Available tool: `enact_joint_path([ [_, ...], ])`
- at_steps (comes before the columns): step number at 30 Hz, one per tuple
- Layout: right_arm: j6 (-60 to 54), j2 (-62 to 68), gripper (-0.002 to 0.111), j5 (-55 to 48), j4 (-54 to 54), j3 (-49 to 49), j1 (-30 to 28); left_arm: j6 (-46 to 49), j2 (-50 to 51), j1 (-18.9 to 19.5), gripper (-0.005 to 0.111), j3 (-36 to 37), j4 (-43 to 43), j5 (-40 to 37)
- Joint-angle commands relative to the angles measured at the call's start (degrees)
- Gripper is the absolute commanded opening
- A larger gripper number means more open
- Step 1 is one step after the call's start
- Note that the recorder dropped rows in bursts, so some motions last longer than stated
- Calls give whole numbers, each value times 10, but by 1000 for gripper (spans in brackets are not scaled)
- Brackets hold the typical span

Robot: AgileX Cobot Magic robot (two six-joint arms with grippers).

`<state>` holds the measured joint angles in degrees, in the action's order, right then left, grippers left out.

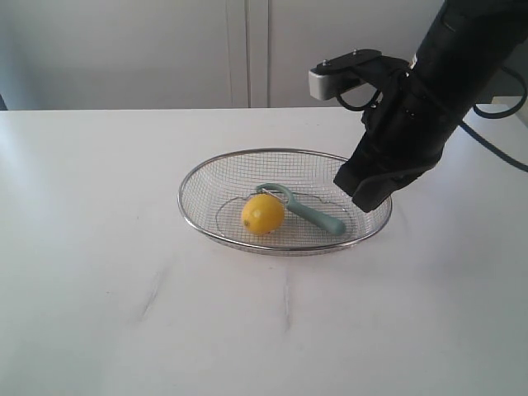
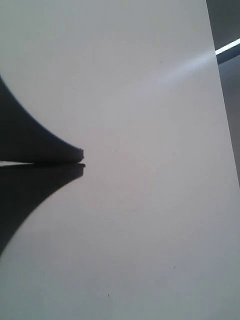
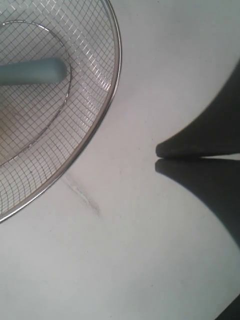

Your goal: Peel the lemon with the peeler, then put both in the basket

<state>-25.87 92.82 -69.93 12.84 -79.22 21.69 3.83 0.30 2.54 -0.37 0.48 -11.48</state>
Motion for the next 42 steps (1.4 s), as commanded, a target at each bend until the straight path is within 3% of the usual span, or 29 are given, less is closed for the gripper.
enact_joint_path([
  [1, 2, -5, 0, 0, 0, 4, -1, 1, -3, 1, 1, 4, 2, 3],
  [24, 1, -30, 0, 0, 0, 4, -1, 1, -3, 1, 1, 4, 2, 3],
  [27, -6, -85, 0, 60, -11, 9, -1, 1, -3, 1, 1, 4, 2, 3],
  [32, 24, -246, 0, 257, -5, 80, -1, 1, -3, 1, 1, 4, 2, 3],
  [36, 51, -380, 0, 281, 8, 159, -30, 1, -3, 1, 1, 4, 2, 3],
  [42, 129, -542, 0, 294, 13, 282, -126, 1, -3, 1, 1, 4, 2, 3],
])
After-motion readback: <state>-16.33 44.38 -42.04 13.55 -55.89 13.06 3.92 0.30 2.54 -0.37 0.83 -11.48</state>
